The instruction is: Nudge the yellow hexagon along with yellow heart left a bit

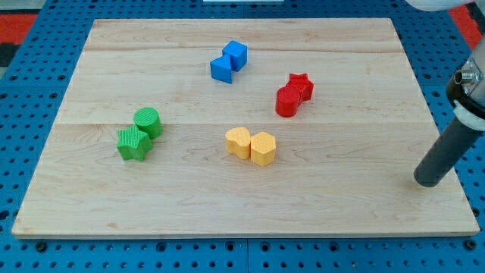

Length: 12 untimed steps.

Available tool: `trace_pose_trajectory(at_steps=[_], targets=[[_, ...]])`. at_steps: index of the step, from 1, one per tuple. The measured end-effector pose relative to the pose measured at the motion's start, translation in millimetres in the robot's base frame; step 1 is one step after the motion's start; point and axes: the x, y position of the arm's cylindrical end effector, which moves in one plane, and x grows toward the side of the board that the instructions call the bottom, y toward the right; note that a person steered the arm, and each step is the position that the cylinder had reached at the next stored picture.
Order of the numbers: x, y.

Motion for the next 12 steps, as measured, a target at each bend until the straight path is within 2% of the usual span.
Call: trace_pose_trajectory(at_steps=[2, 7, 12], targets=[[-25.9, -20.4], [-54.5, -131.6], [-65.8, -188.5]])
